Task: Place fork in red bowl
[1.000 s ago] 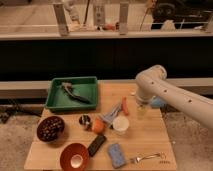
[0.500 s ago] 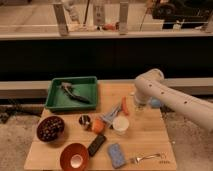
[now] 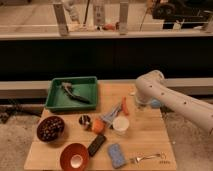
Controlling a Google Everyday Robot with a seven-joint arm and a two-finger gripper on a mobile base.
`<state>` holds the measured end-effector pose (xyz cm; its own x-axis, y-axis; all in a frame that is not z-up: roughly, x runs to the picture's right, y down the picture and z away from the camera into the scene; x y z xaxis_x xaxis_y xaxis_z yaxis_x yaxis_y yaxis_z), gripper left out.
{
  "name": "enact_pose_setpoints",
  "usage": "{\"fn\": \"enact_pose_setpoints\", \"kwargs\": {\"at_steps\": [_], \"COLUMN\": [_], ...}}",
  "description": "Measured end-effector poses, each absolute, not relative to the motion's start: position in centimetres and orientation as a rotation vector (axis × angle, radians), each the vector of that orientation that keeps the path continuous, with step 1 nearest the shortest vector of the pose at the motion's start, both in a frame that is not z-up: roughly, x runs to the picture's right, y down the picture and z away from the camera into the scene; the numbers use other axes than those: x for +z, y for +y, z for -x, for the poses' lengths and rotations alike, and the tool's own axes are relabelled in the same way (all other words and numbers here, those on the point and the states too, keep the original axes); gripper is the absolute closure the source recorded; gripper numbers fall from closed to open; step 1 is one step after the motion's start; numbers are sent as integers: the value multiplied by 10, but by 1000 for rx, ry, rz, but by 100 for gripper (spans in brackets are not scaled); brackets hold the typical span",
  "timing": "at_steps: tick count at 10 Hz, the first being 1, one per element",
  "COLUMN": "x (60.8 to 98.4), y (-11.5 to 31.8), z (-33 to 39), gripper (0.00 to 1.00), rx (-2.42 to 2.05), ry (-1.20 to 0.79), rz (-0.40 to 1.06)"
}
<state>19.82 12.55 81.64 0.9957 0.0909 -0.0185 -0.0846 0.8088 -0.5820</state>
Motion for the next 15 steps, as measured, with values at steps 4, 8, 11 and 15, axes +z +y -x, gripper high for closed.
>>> {"fn": "enact_pose_setpoints", "kwargs": {"at_steps": [4,8,11,15], "x": [775,743,711,692], "y": [158,184,213,234], "z": [-207,-206,-208,-188], "gripper": [20,20,20,20], "rx": [64,9,-101,-215], "ry": [-36,-115,-241,-287], "rz": [655,679,713,654]}}
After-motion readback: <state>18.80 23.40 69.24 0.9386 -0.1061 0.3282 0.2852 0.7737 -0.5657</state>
